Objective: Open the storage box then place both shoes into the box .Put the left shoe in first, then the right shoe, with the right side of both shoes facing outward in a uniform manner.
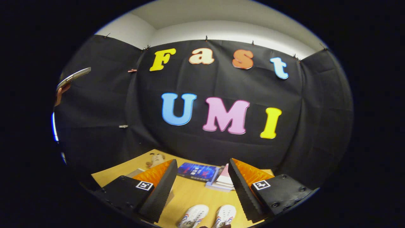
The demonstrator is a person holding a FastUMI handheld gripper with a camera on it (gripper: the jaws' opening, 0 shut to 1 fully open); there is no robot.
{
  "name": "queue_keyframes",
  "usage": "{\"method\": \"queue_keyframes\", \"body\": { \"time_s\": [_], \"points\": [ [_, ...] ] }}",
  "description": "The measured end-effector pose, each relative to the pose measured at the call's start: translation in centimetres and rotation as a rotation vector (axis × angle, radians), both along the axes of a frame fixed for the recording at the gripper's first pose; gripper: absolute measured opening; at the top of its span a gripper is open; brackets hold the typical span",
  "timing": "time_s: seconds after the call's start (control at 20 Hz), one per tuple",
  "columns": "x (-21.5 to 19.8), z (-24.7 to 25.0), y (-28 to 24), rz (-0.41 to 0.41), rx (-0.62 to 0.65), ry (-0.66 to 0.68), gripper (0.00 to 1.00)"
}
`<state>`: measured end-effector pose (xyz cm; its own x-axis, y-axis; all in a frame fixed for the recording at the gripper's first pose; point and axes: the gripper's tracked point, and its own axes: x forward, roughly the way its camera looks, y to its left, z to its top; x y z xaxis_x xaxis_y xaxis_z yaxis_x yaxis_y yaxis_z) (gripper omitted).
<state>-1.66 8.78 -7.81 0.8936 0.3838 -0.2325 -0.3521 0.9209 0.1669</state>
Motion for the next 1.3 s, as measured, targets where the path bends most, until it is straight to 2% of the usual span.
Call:
{"method": "queue_keyframes", "body": {
  "time_s": [0.1,0.2,0.4,0.65,0.95,1.1,1.3],
  "points": [
    [-0.5,-2.3,2.7,0.139,0.099,0.095,0.98],
    [-1.0,-4.7,4.3,0.234,0.195,0.183,0.98],
    [-1.5,-8.7,6.5,0.379,0.381,0.344,0.98],
    [-3.2,-15.2,8.6,0.548,0.525,0.567,0.98],
    [-5.1,-20.1,11.5,0.652,0.78,0.863,0.98],
    [-5.0,-22.8,13.5,0.662,0.894,0.988,0.98],
    [-6.0,-25.4,15.8,0.688,0.973,1.111,0.98]
  ]
}}
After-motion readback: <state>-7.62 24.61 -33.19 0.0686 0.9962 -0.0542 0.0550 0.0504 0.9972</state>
